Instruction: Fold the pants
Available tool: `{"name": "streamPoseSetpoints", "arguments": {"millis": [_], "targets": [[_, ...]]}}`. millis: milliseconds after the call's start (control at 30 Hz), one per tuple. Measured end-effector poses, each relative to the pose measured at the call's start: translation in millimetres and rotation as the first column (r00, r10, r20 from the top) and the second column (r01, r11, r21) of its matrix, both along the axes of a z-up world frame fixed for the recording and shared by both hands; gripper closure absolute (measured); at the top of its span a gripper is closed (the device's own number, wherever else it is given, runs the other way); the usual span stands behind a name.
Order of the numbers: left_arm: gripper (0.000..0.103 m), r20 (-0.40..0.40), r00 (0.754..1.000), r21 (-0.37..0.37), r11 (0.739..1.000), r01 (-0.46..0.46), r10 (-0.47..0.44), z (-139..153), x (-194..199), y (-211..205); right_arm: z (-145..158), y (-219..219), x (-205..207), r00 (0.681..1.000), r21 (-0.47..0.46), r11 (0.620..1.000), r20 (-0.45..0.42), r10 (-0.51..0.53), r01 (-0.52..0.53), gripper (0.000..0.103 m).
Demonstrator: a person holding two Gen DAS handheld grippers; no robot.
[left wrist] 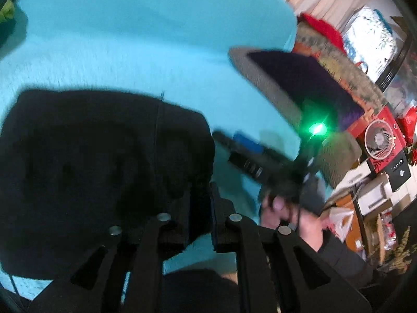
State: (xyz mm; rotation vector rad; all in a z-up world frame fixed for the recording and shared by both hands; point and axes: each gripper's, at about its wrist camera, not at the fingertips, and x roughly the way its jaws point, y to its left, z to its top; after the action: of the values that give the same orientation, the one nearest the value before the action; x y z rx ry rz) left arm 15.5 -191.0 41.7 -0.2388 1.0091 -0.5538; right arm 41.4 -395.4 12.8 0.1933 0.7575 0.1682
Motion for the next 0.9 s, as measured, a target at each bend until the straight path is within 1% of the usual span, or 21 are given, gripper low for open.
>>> {"name": "streamPoseSetpoints", "arguments": {"millis": [33, 100, 167, 233, 300, 367, 433, 467, 533, 567, 600, 633, 667, 700, 733, 767, 800, 833, 900], "targets": [[0.088, -0.021, 1.0, -0.015, 1.0, 0.016, -0.016, -3, 1, 0, -1, -1, 0, 1.0, 0.007, 1.0, -0.001, 0.002, -0.002, 0.048], [0.076, -0.027, 0.999, -0.057, 0.998, 0.04, -0.042, 0, -1, 3, -1, -1, 2, 1.0, 0.019, 1.0, -0.004, 0.004, -0.004, 0.048], [0.07, -0.033, 0.997, -0.117, 0.991, 0.071, -0.075, 9, -6, 10, -2, -2, 2, 1.0, 0.028, 1.0, -0.005, 0.005, -0.005, 0.048], [0.069, 0.0, 0.997, -0.153, 0.985, 0.078, -0.079, 20, -14, 25, -2, -2, 2, 1.0, 0.029, 1.0, -0.006, 0.005, -0.005, 0.048], [0.063, 0.055, 0.997, -0.166, 0.985, 0.057, -0.049, 34, -23, 48, -3, -2, 0, 1.0, 0.026, 1.0, -0.006, 0.003, -0.003, 0.048], [0.061, 0.133, 0.991, -0.167, 0.986, 0.01, 0.012, 47, -34, 79, -2, -1, -1, 1.0, 0.016, 1.0, -0.008, -0.003, 0.004, 0.049], [0.061, 0.177, 0.981, -0.16, 0.986, -0.049, 0.078, 51, -41, 107, 0, 1, -3, 1.0, -0.005, 1.0, -0.002, -0.014, 0.014, 0.048], [0.061, 0.181, 0.977, -0.151, 0.985, -0.085, 0.112, 51, -44, 120, 3, 3, -4, 1.0, -0.021, 1.0, 0.002, -0.022, 0.022, 0.048], [0.062, 0.161, 0.973, -0.151, 0.979, -0.139, 0.163, 45, -47, 139, 15, 7, -13, 0.999, -0.058, 0.998, 0.025, -0.036, 0.038, 0.048], [0.064, 0.156, 0.971, -0.155, 0.976, -0.156, 0.18, 42, -49, 145, 31, 9, -27, 0.997, -0.043, 0.998, 0.073, -0.034, 0.038, 0.048], [0.071, 0.157, 0.969, -0.16, 0.973, -0.164, 0.189, 39, -51, 149, 47, 11, -43, 0.99, -0.001, 1.0, 0.138, -0.003, 0.003, 0.048], [0.077, 0.158, 0.969, -0.16, 0.973, -0.167, 0.192, 38, -52, 149, 62, 16, -58, 0.977, 0.032, 0.998, 0.207, 0.052, -0.06, 0.049], [0.09, 0.153, 0.969, -0.16, 0.973, -0.168, 0.192, 35, -52, 148, 74, 26, -71, 0.959, 0.038, 0.988, 0.251, 0.136, -0.15, 0.05], [0.101, 0.144, 0.972, -0.162, 0.973, -0.163, 0.187, 32, -50, 146, 81, 41, -78, 0.939, 0.024, 0.967, 0.246, 0.242, -0.255, 0.055], [0.102, 0.136, 0.975, -0.163, 0.975, -0.153, 0.176, 28, -50, 145, 83, 54, -82, 0.92, 0.006, 0.945, 0.229, 0.318, -0.328, 0.073], [0.102, 0.134, 0.975, -0.157, 0.975, -0.156, 0.177, 26, -48, 142, 81, 72, -85, 0.895, -0.034, 0.915, 0.196, 0.4, -0.402, 0.09], [0.103, 0.13, 0.975, -0.15, 0.976, -0.16, 0.18, 23, -46, 141, 77, 84, -84, 0.883, -0.067, 0.898, 0.165, 0.44, -0.436, 0.094], [0.103, 0.125, 0.974, -0.146, 0.975, -0.168, 0.187, 21, -45, 144, 72, 92, -83, 0.877, -0.087, 0.888, 0.138, 0.459, -0.451, 0.097], [0.103, 0.103, 0.972, -0.144, 0.97, -0.195, 0.211, 15, -42, 149, 63, 102, -77, 0.871, -0.101, 0.875, 0.093, 0.482, -0.473, 0.098]]}}
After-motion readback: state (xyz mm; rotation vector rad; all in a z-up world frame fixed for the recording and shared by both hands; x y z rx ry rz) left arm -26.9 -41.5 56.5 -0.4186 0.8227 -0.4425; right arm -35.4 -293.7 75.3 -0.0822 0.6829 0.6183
